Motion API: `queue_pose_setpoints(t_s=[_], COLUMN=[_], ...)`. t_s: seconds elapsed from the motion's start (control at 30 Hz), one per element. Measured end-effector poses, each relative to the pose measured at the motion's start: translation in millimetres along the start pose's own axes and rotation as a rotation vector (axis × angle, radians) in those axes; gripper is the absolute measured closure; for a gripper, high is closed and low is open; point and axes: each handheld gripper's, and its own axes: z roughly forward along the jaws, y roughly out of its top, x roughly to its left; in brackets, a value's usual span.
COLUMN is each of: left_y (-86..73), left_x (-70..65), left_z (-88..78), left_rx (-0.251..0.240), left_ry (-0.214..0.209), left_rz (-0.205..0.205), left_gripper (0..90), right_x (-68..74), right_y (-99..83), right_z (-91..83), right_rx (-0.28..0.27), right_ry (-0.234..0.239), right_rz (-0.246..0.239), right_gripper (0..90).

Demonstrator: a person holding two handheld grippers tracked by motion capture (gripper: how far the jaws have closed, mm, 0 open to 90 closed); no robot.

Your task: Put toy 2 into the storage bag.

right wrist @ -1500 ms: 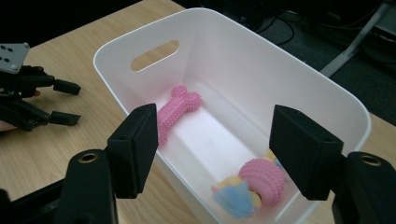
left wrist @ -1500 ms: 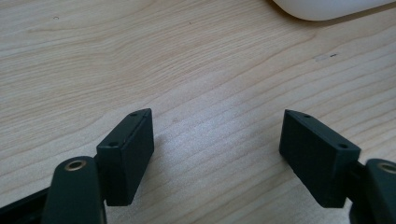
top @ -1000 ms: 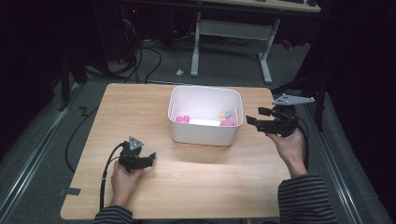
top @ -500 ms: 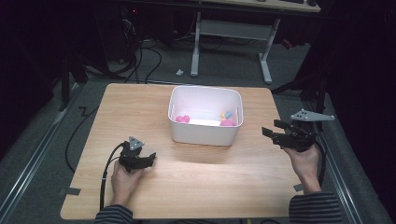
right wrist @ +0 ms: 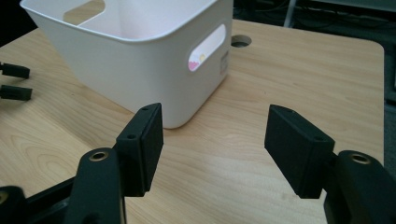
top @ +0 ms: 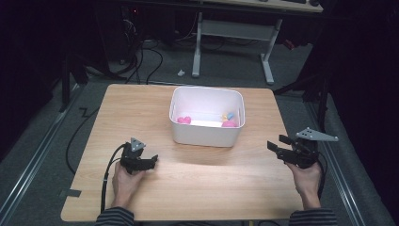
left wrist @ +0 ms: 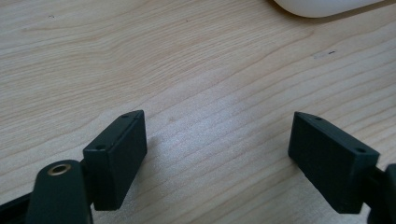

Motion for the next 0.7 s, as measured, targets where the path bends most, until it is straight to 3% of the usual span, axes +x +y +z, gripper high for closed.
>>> queue_pose_setpoints(t_s=[0.3,0.63,0.7], left_y=[0.4,0.5,0.5], left_x=[2.1,1.8,1.9], left_z=[0.8,0.8,0.8], left_rx=[0.012,0.015,0.015], left_ry=[0.001,0.008,0.009], left_rz=[-0.02,-0.017,-0.019], left_gripper=[12.4,13.3,13.4], right_x=[-0.7,5.2,5.3], right_y=[-23.6,-39.1,-41.8], right_z=[11.3,30.3,35.5], right_rx=[-0.003,0.024,0.018], right_ry=[0.002,0.007,0.015], right_rz=[0.055,0.068,0.092], right_gripper=[37.1,36.7,36.6])
